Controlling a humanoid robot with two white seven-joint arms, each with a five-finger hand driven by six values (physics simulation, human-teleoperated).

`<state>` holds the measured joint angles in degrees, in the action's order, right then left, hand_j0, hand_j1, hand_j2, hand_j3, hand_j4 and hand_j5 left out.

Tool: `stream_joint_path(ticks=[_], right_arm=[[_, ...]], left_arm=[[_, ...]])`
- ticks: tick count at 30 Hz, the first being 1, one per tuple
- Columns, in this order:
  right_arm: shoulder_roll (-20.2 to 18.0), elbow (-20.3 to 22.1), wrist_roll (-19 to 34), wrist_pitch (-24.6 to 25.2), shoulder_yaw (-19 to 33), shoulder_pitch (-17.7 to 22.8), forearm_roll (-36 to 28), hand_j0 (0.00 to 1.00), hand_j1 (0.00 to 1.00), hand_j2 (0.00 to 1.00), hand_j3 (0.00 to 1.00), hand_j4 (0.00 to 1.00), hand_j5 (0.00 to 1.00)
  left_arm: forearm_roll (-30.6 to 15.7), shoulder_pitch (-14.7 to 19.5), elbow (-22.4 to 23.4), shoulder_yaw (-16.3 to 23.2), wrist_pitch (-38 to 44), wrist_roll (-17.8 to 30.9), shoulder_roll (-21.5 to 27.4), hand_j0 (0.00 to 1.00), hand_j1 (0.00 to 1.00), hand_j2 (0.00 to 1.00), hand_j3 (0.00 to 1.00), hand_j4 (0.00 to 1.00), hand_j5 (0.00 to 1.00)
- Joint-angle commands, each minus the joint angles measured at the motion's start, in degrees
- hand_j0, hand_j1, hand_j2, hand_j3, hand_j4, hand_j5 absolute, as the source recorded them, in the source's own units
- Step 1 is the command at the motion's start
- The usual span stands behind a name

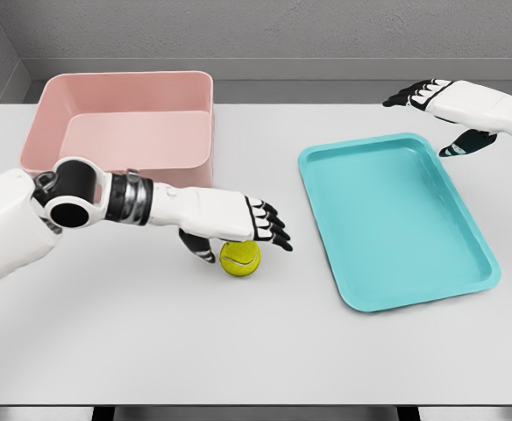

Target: Put the tennis from the blue tray into the pink basket with both arms

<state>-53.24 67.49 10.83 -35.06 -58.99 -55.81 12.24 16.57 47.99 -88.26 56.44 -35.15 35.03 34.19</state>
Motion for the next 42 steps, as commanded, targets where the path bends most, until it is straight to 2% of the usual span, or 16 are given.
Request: stream_joint_path(ticks=[1, 10, 42], right_arm=[[0.0, 0.0, 0.0, 0.1, 0.1, 0.0, -0.3, 1.00, 1.00, 1.00, 1.00, 1.00, 1.00], [-0.1, 0.0, 0.0, 0.1, 0.0, 0.0, -0.4, 1.00, 1.00, 1.00, 1.00, 1.00, 1.00], [0.0, -0.3, 0.0, 0.1, 0.0, -0.1, -0.3, 1.00, 1.00, 1.00, 1.00, 1.00, 1.00]], left_arm=[[-0.2, 0.0, 0.5, 0.1, 0.2, 0.0, -0.2, 1.00, 1.00, 1.00, 1.00, 1.00, 1.00], [0.5, -0.8, 3.4, 0.2, 0.2, 0.0, -0.4, 1.00, 1.00, 1.00, 1.00, 1.00, 1.00], [2.8, -2.5, 5.7, 0.1, 0.2, 0.0, -2.2, 1.00, 1.00, 1.00, 1.00, 1.00, 1.00]])
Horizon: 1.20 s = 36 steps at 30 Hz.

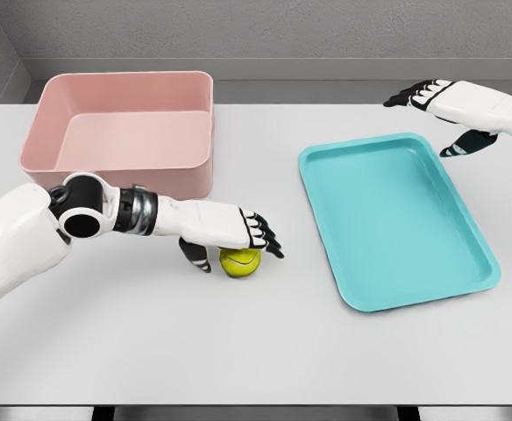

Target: Put the tennis from the blue tray into the pink basket with both arms

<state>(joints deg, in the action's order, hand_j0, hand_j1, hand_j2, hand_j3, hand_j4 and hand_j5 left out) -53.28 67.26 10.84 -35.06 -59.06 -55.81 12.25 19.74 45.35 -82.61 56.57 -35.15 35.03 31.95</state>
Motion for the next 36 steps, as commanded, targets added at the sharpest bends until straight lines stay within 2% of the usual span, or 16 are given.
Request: stream_joint_path(ticks=[1, 5, 7, 9, 14, 15, 16, 17, 25, 29, 36], right_arm=[[-0.1, 0.0, 0.0, 0.1, 0.1, 0.0, -0.4, 1.00, 1.00, 1.00, 1.00, 1.00, 1.00], [-0.1, 0.0, 0.0, 0.1, 0.1, 0.0, -0.4, 1.00, 1.00, 1.00, 1.00, 1.00, 1.00], [-0.1, 0.0, 0.0, 0.1, 0.1, 0.0, -0.4, 1.00, 1.00, 1.00, 1.00, 1.00, 1.00], [-0.1, 0.0, 0.0, 0.1, 0.1, 0.0, -0.3, 1.00, 1.00, 1.00, 1.00, 1.00, 1.00], [-0.1, 0.0, 0.0, 0.1, 0.1, 0.0, -0.3, 1.00, 1.00, 1.00, 1.00, 1.00, 1.00], [-0.1, 0.0, 0.0, 0.1, 0.2, 0.0, -0.4, 1.00, 1.00, 1.00, 1.00, 1.00, 1.00], [-0.1, 0.0, 0.0, 0.1, 0.2, 0.0, -0.3, 1.00, 1.00, 1.00, 1.00, 1.00, 1.00], [-0.1, 0.0, 0.0, 0.1, 0.1, 0.0, -0.4, 1.00, 1.00, 1.00, 1.00, 1.00, 1.00], [-0.1, 0.0, 0.0, 0.1, 0.2, -0.1, -0.4, 1.00, 1.00, 1.00, 1.00, 1.00, 1.00], [-0.1, 0.0, 0.0, 0.1, 0.2, -0.1, -0.4, 1.00, 1.00, 1.00, 1.00, 1.00, 1.00], [-0.1, 0.0, 0.0, 0.1, 0.2, -0.1, -0.4, 1.00, 1.00, 1.00, 1.00, 1.00, 1.00]], left_arm=[[-0.3, 0.0, 0.1, -0.1, 0.1, 0.0, 0.0, 1.00, 1.00, 1.00, 1.00, 1.00, 1.00], [-0.4, 0.0, 0.0, -0.1, 0.1, 0.0, 0.0, 1.00, 1.00, 1.00, 1.00, 1.00, 1.00], [-0.6, 0.0, -0.1, -0.1, 0.1, 0.0, 0.1, 0.82, 0.82, 0.82, 0.82, 0.82, 0.82], [-0.6, 0.0, -0.2, -0.1, 0.1, 0.0, 0.1, 0.69, 0.69, 0.69, 0.69, 0.69, 0.69], [-0.6, -0.1, -0.1, -0.1, 0.1, 0.0, 0.2, 0.55, 0.55, 0.55, 0.55, 0.55, 0.55], [-0.6, -0.1, -0.1, -0.1, 0.1, 0.0, 0.3, 0.50, 0.50, 0.50, 0.50, 0.50, 0.50], [-0.7, -0.1, -0.1, -0.2, 0.1, 0.0, 0.4, 0.39, 0.39, 0.39, 0.39, 0.39, 0.39], [-0.7, -0.1, -0.2, -0.2, 0.1, 0.0, 0.5, 0.36, 0.36, 0.36, 0.36, 0.36, 0.36], [-1.6, 0.0, -1.4, -0.9, 0.1, 0.0, 0.9, 0.35, 0.35, 0.35, 0.35, 0.35, 0.35], [-5.0, 0.7, -2.5, -2.7, 0.1, 0.0, 2.5, 0.35, 0.35, 0.35, 0.35, 0.35, 0.35], [-7.8, 4.6, -1.7, -3.5, 0.1, 0.0, 4.5, 0.35, 0.35, 0.35, 0.35, 0.35, 0.35]])
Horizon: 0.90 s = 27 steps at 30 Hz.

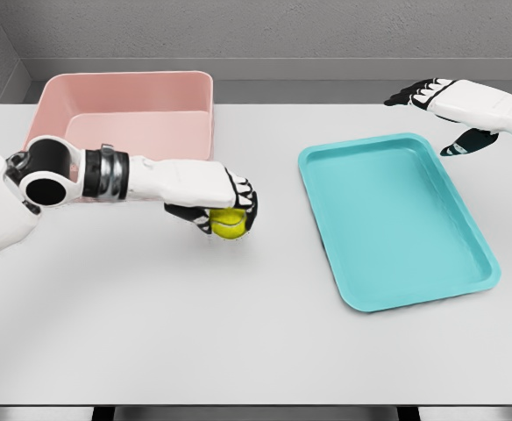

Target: Put the tennis from the blue tray into the pink basket with both arms

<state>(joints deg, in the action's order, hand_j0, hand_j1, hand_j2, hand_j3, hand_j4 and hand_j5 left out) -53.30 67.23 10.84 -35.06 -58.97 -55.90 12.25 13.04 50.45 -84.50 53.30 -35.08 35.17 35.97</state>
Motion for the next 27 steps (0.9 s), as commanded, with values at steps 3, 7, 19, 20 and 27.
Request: stream_joint_path(ticks=[3, 7, 19, 20, 27], right_arm=[[0.0, 0.0, 0.0, 0.1, 0.1, 0.0, -0.4, 1.00, 1.00, 1.00, 1.00, 1.00, 1.00], [0.0, 0.0, 0.0, 0.1, 0.2, 0.0, -0.3, 1.00, 1.00, 1.00, 1.00, 1.00, 1.00], [0.0, 0.0, 0.0, 0.1, 0.1, 0.0, -0.4, 1.00, 1.00, 1.00, 1.00, 1.00, 1.00], [0.0, 0.0, 0.0, 0.1, 0.1, 0.0, -0.4, 1.00, 1.00, 1.00, 1.00, 1.00, 1.00], [0.0, 0.0, 0.0, 0.1, 0.1, 0.0, -0.4, 1.00, 1.00, 1.00, 1.00, 1.00, 1.00]], left_arm=[[-1.6, 0.9, 2.0, -0.3, 0.1, -0.2, 0.6, 0.35, 0.35, 0.35, 0.35, 0.35, 0.35], [-2.3, 3.4, 5.8, -0.3, 0.1, -0.2, 0.7, 0.35, 0.35, 0.35, 0.35, 0.35, 0.35], [-2.1, 8.3, 18.9, -2.0, 0.1, -0.2, 0.0, 0.35, 0.35, 0.35, 0.35, 0.35, 0.35], [-2.1, 8.4, 20.4, -2.1, 0.1, -0.2, -0.2, 0.35, 0.35, 0.35, 0.35, 0.35, 0.35], [-1.3, 10.5, 30.1, -2.1, 0.1, -0.2, -2.9, 0.35, 0.35, 0.35, 0.35, 0.35, 0.35]])
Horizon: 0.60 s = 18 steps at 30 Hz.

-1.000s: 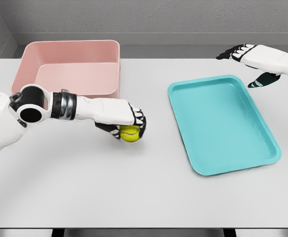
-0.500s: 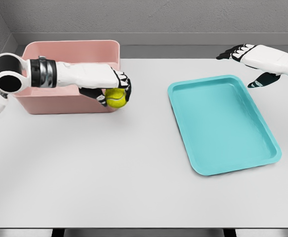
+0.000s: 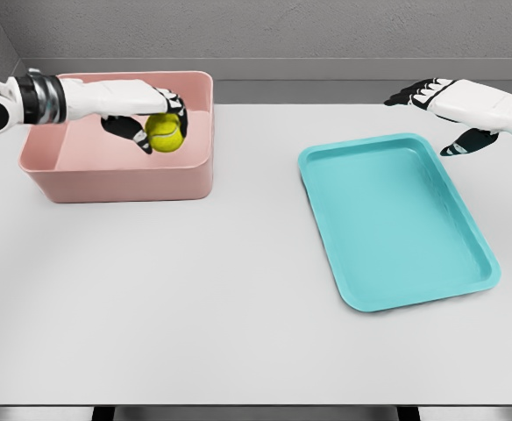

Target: Put the tennis from the blue tray into the pink basket with both arms

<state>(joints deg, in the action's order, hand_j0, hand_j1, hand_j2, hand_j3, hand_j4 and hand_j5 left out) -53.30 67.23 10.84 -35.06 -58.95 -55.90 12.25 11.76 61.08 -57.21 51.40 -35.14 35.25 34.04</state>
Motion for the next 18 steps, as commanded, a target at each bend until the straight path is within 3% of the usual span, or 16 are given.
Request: stream_joint_path(ticks=[1, 11, 17, 18], right_arm=[[0.0, 0.0, 0.0, 0.1, 0.1, 0.0, -0.4, 1.00, 1.00, 1.00, 1.00, 1.00, 1.00], [0.0, 0.0, 0.0, 0.1, 0.1, -0.1, -0.4, 1.00, 1.00, 1.00, 1.00, 1.00, 1.00], [0.0, 0.0, 0.0, 0.1, 0.2, -0.1, -0.4, 1.00, 1.00, 1.00, 1.00, 1.00, 1.00], [0.0, 0.0, 0.0, 0.1, 0.2, -0.1, -0.4, 1.00, 1.00, 1.00, 1.00, 1.00, 1.00]], left_arm=[[0.1, 0.1, 4.3, -0.2, 0.1, -0.2, -1.6, 0.35, 0.35, 0.35, 0.35, 0.35, 0.35], [3.9, 3.2, 17.7, -0.1, 0.1, -0.2, -7.3, 0.35, 0.35, 0.35, 0.35, 0.35, 0.35], [3.9, 3.3, 19.6, -0.1, 0.1, -0.2, -8.3, 0.35, 0.35, 0.35, 0.35, 0.35, 0.35], [3.9, 3.3, 19.6, -0.1, 0.1, -0.2, -8.4, 0.44, 0.44, 0.44, 0.44, 0.44, 0.44]])
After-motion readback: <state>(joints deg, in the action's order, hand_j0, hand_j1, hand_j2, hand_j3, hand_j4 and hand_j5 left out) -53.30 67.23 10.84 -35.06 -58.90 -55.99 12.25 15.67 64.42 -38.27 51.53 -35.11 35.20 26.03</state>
